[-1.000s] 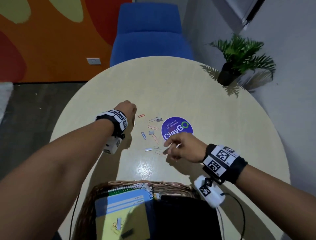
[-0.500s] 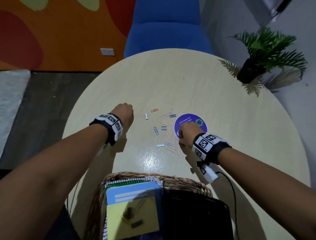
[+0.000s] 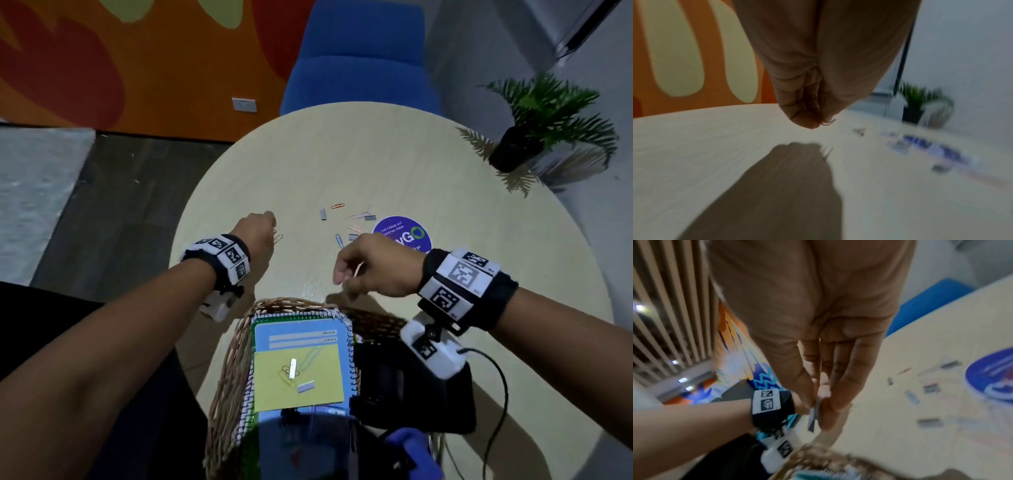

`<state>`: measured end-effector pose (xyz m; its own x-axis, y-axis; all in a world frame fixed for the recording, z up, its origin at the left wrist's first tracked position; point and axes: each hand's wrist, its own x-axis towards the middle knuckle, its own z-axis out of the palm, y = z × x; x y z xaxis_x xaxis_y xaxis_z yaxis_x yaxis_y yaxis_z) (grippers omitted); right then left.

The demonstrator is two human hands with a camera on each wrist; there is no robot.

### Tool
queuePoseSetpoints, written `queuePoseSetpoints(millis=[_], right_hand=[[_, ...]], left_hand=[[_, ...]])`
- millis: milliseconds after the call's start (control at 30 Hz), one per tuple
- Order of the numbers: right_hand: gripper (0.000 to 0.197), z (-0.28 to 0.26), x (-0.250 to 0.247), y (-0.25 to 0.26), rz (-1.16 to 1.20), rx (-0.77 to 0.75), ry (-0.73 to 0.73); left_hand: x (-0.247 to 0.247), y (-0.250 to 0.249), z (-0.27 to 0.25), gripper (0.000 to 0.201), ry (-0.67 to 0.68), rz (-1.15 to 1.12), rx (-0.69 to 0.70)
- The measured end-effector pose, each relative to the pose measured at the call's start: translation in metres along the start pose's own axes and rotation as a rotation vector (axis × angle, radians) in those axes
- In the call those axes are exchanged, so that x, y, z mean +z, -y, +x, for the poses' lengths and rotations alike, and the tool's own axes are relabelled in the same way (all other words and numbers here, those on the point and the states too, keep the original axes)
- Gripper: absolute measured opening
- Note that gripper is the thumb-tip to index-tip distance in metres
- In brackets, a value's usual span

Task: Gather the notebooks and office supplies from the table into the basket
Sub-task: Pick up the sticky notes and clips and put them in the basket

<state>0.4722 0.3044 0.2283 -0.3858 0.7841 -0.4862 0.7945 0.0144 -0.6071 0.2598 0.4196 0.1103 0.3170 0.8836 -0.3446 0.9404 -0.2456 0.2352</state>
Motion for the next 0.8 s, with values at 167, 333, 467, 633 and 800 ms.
queuePoseSetpoints(millis=[167, 333, 467, 633, 800], right_hand=[[0.015, -0.010, 0.024, 0.012, 0.061, -0.022, 0.072], [0.016, 0.007, 0.015, -0.026, 0.034, 0.097, -0.064], [0.011, 0.022, -0.011, -0.066, -0.010, 0.254, -0.143], [0.020, 0.052, -0.024, -0.096, -0.286, 0.375, -0.217], [0.028, 0.068, -0.022, -0.110, -0.431, 0.376, -0.186]], left_hand=[[-0.019, -0.005, -0.054, 0.022, -0.050, -0.136, 0.197], [-0.020, -0.009, -0.111, 0.020, -0.013, -0.235, 0.286], [-0.009, -0.014, -0.149, 0.023, 0.030, -0.225, 0.353], [-0.001, -0.028, -0.178, 0.023, 0.185, -0.215, 0.436], [-0.044, -0.028, -0.129, 0.027, 0.056, -0.180, 0.423]])
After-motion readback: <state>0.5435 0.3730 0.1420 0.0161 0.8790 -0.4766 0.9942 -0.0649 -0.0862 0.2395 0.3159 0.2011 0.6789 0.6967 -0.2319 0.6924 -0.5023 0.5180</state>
